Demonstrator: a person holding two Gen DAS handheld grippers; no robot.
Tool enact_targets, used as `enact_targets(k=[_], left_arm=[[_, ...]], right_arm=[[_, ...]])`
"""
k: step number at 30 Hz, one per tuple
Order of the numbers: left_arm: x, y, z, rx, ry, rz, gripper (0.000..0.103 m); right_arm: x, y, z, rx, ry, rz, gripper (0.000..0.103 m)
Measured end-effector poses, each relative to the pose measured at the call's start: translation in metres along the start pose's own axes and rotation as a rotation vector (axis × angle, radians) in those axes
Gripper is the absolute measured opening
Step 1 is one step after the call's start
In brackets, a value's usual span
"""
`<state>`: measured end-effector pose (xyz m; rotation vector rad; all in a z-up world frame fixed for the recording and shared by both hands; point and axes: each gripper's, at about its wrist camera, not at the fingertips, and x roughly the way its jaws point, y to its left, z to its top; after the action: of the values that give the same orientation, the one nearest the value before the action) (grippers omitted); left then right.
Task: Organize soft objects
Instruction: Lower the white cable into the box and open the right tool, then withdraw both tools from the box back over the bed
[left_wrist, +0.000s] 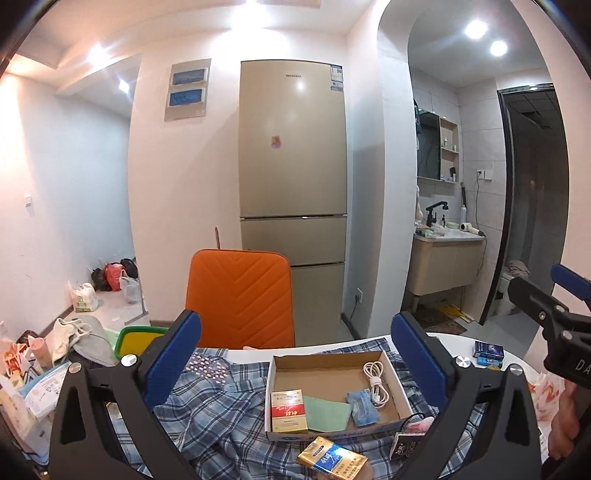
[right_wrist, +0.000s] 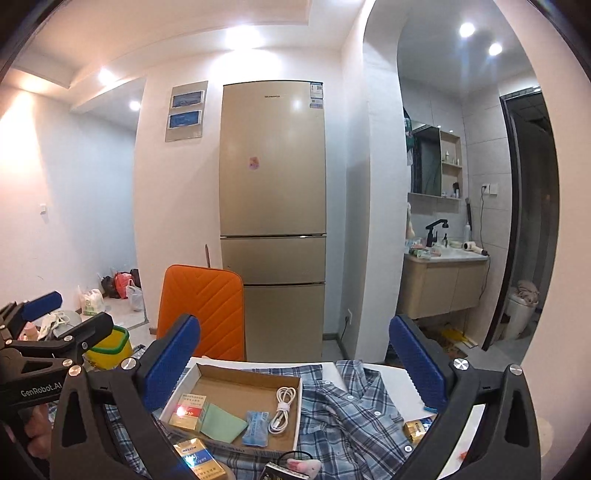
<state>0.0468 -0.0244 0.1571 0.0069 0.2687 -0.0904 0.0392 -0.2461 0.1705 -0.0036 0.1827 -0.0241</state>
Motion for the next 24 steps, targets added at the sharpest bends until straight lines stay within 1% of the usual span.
enact_targets(k=[4, 10, 13, 17, 21, 24], left_arm=[[-0.007, 0.001, -0.008, -0.017, -0.006, -0.004, 0.102], [-0.008, -0.006, -0.027, 0.002, 0.008, -0.015, 0.102], [-0.003, -0.010, -0.039, -0.003, 0.038, -0.010, 0.102], [0.008, -0.016, -0.058, 0.019, 0.095, -0.005, 0.102], [0.017, -0.019, -0.078, 0.006, 0.145, -0.008, 0.102], [0.023, -0.017, -0.091, -0.006, 0.177, -0.013, 0.102]], right_arm=[[-0.009, 0.002, -0.007, -0.003, 0.003, -0.003, 0.103], [-0.011, 0.006, -0.022, -0.021, 0.033, -0.006, 0.103], [-0.008, 0.006, -0.031, -0.020, 0.049, -0.003, 0.103], [0.003, 0.005, -0.047, -0.005, 0.078, 0.010, 0.103], [0.020, 0.006, -0.071, -0.009, 0.141, -0.014, 0.103], [0.032, 0.002, -0.087, 0.018, 0.191, -0.009, 0.103]])
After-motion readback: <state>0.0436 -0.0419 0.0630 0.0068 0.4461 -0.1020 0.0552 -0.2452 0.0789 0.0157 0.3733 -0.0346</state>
